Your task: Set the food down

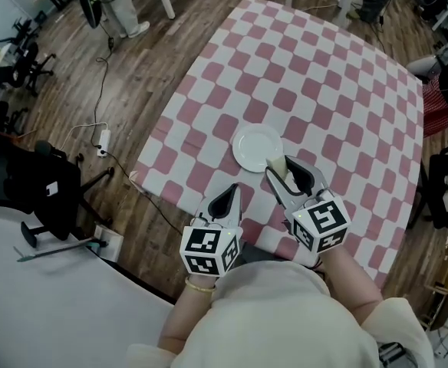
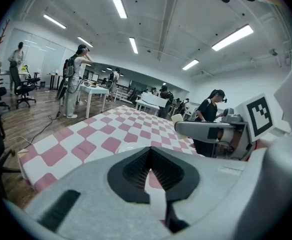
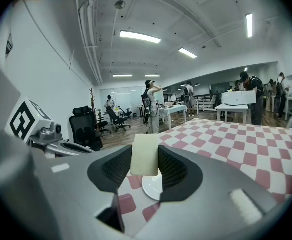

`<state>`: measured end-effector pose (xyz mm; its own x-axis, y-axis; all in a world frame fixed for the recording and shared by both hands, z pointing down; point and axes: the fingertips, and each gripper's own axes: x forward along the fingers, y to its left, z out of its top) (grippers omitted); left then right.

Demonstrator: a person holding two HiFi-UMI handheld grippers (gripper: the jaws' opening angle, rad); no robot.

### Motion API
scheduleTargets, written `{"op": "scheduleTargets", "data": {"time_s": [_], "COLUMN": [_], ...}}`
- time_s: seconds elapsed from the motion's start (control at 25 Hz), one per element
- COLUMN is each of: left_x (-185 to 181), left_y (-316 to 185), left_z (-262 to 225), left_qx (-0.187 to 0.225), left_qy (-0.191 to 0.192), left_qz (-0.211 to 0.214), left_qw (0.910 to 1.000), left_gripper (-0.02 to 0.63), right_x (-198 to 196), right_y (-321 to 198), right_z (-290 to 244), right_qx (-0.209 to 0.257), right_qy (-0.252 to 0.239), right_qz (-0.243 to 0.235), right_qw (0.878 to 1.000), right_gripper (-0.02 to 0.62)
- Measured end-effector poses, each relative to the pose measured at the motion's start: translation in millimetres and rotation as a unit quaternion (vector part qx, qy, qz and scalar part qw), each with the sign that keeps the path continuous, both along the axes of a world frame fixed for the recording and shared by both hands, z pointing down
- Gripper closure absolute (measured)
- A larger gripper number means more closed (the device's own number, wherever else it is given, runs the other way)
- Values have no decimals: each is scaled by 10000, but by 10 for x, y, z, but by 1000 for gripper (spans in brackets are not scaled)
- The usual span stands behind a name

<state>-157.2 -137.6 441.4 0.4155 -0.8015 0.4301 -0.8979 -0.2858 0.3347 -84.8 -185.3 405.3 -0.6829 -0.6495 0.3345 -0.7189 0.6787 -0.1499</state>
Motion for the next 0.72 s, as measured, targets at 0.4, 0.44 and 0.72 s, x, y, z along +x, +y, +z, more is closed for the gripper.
{"op": "scheduleTargets", "data": {"time_s": [0.4, 0.44, 0.72], "left_x": [-101, -105, -162], "left_y": [-363, -397, -630], "left_z": [158, 184, 368], "left_qx": [-163, -186, -374], "left_qy": [22, 19, 36], "left_qz": [22, 24, 21], "left_qw": [9999, 9998, 9993], "left_gripper": [606, 606, 606], "right_x": [-104, -108, -135], "right_y": [-410, -436, -626], "right_z": [198, 235, 520], "right_qx": [-172, -208, -456], "right_qy": [207, 224, 448], "right_qz": [61, 66, 87], "right_qw": [9996, 9995, 9979], "right_gripper": [423, 423, 423]}}
